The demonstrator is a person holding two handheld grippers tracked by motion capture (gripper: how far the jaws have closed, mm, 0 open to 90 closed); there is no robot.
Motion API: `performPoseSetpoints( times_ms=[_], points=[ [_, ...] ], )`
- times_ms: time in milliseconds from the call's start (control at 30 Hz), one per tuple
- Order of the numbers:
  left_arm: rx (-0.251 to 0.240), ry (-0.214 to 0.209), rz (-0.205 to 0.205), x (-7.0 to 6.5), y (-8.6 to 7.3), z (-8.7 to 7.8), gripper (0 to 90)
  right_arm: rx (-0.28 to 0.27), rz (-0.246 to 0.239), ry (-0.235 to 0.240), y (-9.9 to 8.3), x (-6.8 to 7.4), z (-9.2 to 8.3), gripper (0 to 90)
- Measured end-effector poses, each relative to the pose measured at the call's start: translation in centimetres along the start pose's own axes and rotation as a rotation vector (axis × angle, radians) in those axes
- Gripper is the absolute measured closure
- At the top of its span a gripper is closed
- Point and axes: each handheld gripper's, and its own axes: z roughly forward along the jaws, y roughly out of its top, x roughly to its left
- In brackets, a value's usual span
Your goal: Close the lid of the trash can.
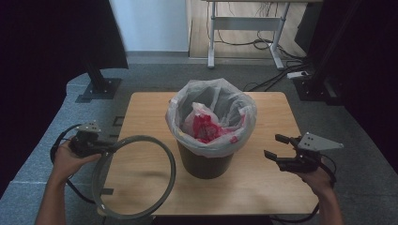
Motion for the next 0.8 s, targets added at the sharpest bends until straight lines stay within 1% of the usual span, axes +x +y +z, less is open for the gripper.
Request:
performPoseSetpoints(
  times_ms=[167, 300, 467, 533, 633, 800],
  points=[
    [-0.012, -0.023, 0.010, 0.0, 0.7, -0.9, 78.9, 0.001, 0.000, -0.001, 0.0, -0.1, 0.0, 25.7],
    [-0.022, -0.044, 0.019, 0.1, 1.5, -1.5, 78.8, 0.000, 0.002, -0.003, 0.0, -0.2, -0.1, 25.7],
    [-0.018, -0.069, 0.037, 0.2, 3.1, -2.1, 78.8, -0.003, 0.004, 0.000, 0.0, -0.3, -0.2, 25.7],
    [-0.017, -0.072, 0.047, 0.1, 3.7, -2.3, 78.8, -0.015, 0.010, 0.001, 0.0, -0.4, -0.2, 25.9],
    [-0.018, -0.076, 0.066, -0.2, 4.7, -2.6, 78.8, -0.021, 0.014, -0.005, 0.0, -0.4, -0.3, 25.9],
    [-0.036, -0.085, 0.091, -0.8, 6.3, -3.4, 78.8, -0.016, 0.009, -0.003, 0.0, -0.4, -0.4, 25.9]
  ],
)
